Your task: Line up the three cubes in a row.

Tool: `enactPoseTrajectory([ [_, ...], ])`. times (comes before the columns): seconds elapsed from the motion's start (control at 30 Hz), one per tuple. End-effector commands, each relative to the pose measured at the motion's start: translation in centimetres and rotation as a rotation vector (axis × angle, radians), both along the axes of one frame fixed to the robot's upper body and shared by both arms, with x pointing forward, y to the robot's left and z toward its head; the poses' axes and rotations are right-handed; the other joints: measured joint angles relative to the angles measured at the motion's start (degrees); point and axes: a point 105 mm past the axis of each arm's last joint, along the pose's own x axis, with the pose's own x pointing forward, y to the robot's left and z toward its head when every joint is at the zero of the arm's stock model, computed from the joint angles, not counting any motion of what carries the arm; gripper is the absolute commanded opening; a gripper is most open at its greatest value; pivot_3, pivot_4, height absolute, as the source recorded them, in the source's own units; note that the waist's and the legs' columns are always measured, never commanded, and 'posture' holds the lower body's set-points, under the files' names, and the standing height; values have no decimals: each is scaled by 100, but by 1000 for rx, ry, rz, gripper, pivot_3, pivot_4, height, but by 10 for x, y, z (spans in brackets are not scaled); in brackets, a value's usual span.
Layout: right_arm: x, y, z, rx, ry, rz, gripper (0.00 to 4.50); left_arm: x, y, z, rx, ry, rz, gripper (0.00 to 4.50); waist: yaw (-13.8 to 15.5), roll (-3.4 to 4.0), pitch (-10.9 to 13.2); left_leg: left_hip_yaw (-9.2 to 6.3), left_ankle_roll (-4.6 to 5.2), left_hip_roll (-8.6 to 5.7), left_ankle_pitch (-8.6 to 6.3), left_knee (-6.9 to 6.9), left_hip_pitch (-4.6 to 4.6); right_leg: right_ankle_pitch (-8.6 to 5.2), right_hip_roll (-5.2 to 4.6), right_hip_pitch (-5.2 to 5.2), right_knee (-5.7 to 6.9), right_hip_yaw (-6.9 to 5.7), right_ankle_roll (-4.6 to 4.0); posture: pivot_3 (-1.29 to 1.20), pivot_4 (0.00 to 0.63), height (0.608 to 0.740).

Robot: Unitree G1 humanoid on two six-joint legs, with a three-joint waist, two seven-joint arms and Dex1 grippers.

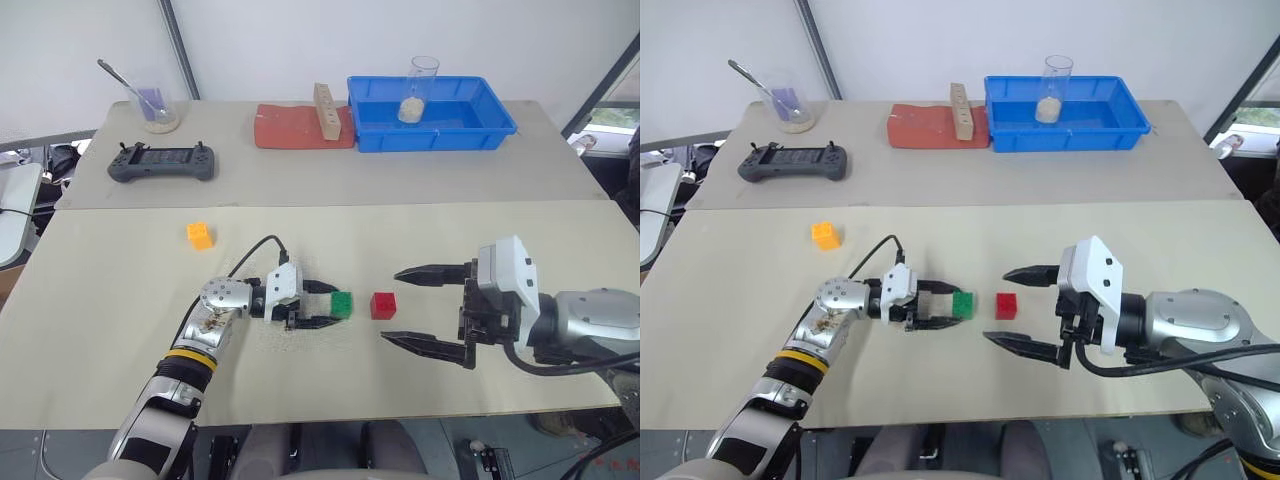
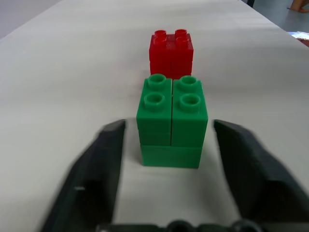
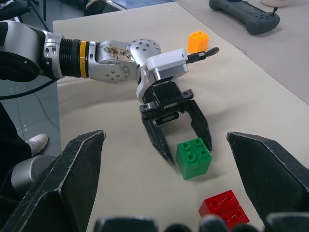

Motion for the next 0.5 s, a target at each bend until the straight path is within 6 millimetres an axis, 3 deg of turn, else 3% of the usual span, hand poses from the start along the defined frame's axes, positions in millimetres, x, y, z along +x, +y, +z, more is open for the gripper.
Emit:
enactPoseTrajectory([
  [0.03, 1, 3, 8, 6, -47, 20, 4500, -2, -1, 7, -9, -16, -18, 4417, -1, 0, 0, 0, 0, 0, 0, 0, 0, 0, 0, 0, 0, 0, 0, 0, 150, 740],
  [0.13, 5, 3, 10, 11, -50, 23, 4500, -2, 9, 7, 12, -22, 2, 4417, -6, 0, 0, -1, 0, 1, 0, 0, 0, 0, 1, 0, 1, 0, 0, 0, 150, 740],
  [0.27, 14, 10, 19, 68, -65, 25, 4500, 6, 46, 19, -13, -53, 211, 4417, -72, 0, 0, -2, 0, 6, 0, -1, 1, 0, 5, -5, 4, 4, -1, 0, 150, 740],
  [0.43, 26, 23, 37, 160, -70, 41, 4500, -7, 81, 35, -93, -72, 549, 4417, -138, 1, 0, -12, 0, 7, -1, -11, 1, 0, -5, -11, 7, 6, 0, 0, 150, 740],
  [0.5, 34, 34, 45, 172, -87, 60, 4500, -4, 105, 42, -168, -94, 823, 4417, -104, 1, 1, -15, -1, 6, -1, -10, 0, 0, -10, -8, 7, 4, 0, 0, 150, 740],
])
